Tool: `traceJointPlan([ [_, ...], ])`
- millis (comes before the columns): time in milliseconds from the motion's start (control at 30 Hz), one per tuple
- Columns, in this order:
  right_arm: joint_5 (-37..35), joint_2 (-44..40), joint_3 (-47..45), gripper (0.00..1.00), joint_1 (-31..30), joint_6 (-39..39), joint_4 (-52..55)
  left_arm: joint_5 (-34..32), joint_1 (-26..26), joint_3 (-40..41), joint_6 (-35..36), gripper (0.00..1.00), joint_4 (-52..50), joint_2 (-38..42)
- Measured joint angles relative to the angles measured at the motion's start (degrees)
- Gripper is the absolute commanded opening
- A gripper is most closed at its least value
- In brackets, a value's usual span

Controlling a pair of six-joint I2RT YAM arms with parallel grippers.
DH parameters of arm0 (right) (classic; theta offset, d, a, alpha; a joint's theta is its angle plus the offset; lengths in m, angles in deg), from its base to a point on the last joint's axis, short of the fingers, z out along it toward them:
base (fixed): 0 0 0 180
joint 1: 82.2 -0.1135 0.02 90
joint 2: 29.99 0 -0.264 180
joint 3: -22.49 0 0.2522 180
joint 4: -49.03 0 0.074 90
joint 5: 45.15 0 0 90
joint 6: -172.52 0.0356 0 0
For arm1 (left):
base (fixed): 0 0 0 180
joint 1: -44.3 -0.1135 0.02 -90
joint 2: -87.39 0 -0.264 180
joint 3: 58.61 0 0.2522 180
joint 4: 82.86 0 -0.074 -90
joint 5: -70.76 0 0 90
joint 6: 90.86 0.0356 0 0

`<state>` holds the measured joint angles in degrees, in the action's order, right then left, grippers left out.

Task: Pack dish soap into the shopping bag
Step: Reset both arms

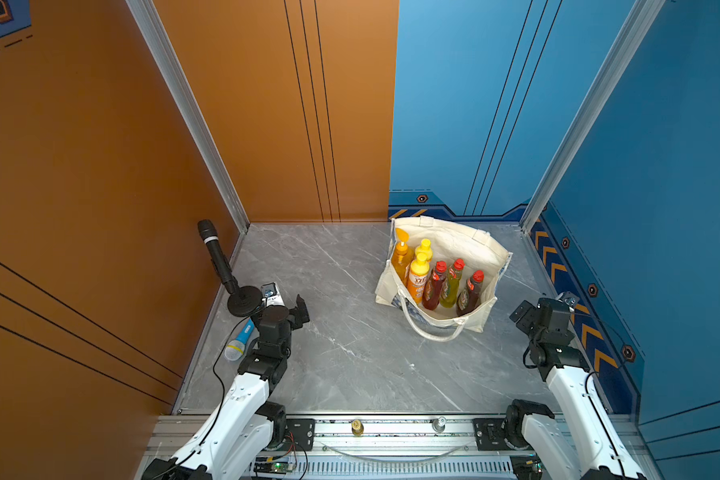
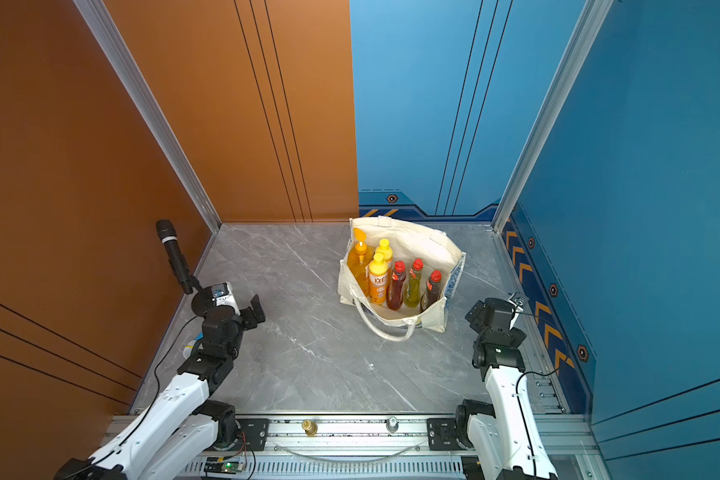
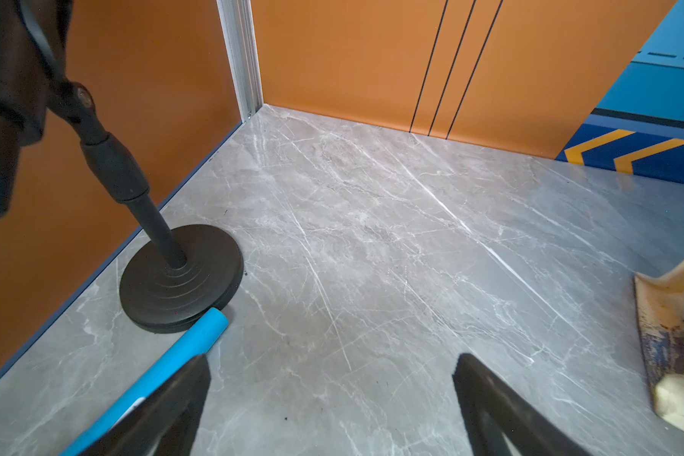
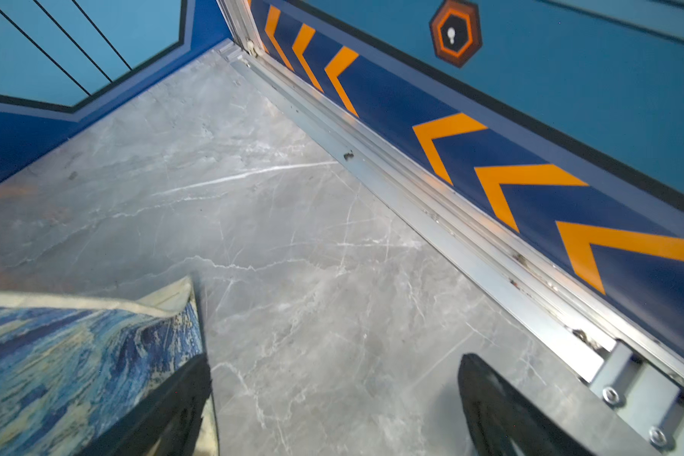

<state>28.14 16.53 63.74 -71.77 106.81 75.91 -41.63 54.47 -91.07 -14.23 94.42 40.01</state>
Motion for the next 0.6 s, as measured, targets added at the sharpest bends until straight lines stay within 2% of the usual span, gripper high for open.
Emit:
traceJointPlan([
  [133, -0.94, 0.42, -1.81, 1.00, -1.97, -2.80, -5.51, 1.95, -1.16, -0.02, 1.62, 0.98, 2.05, -2.40],
  [367, -5.05, 0.98, -6.36, 1.00, -10.03, -9.62, -15.93, 4.87, -2.73, -0.04, 5.95, 0.98, 5.16, -6.40],
  [600, -6.29, 3.87, -9.27, 1.00, -12.72, -14.12, -26.14, 11.21, -3.41, 0.98, 12.15, 0.98, 16.65, -13.31],
])
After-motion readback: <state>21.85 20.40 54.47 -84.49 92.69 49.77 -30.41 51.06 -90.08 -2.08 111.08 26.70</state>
